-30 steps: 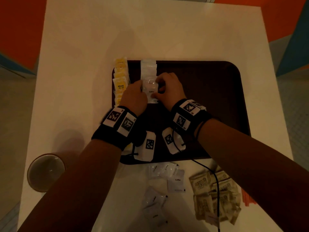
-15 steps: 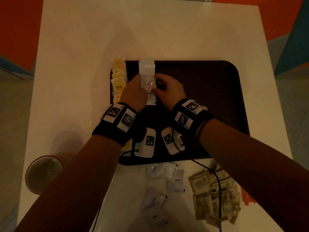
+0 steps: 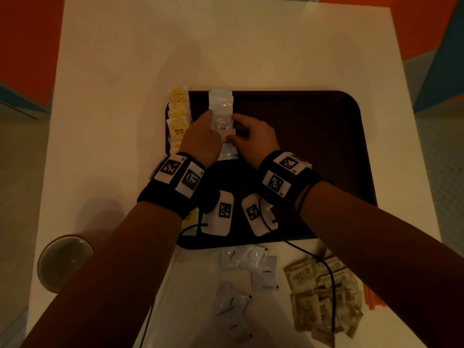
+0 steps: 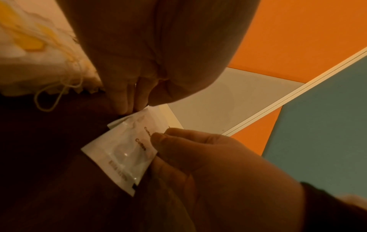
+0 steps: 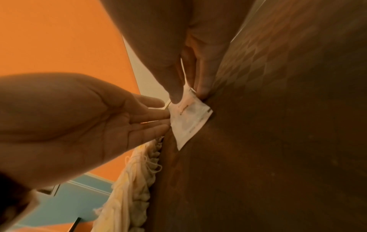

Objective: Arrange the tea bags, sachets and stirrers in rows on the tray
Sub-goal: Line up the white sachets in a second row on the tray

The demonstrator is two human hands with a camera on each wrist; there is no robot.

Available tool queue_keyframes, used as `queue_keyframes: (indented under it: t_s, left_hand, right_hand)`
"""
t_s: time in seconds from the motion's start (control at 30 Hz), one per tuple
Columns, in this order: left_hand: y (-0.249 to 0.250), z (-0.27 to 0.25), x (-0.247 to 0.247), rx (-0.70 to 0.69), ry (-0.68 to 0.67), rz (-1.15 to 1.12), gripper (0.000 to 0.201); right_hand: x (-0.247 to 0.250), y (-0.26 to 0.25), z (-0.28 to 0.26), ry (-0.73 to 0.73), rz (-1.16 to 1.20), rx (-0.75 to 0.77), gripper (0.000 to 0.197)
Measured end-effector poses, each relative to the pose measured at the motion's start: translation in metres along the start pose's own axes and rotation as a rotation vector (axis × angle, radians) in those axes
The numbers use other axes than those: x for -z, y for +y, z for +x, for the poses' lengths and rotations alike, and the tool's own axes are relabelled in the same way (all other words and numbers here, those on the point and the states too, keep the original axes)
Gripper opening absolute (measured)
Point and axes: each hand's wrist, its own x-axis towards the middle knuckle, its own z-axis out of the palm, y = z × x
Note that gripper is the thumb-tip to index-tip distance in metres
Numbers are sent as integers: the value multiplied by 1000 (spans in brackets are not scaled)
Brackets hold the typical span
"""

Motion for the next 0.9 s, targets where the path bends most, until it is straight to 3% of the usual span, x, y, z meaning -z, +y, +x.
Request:
queue_keyframes:
  t_s: [0.43,0.63,0.9]
  left_hand:
    - [2,-6,5,32,-9,30,46]
    - [-6,-10,-1,42,10,49,35]
    - [2,-11,6,39,5,77,42]
  right_hand:
    - [2,6,-3,17,-27,-104,41]
    - [-1,9,-7,2,-28,-112,33]
    - [4,6,-5,34,-22,-99,27]
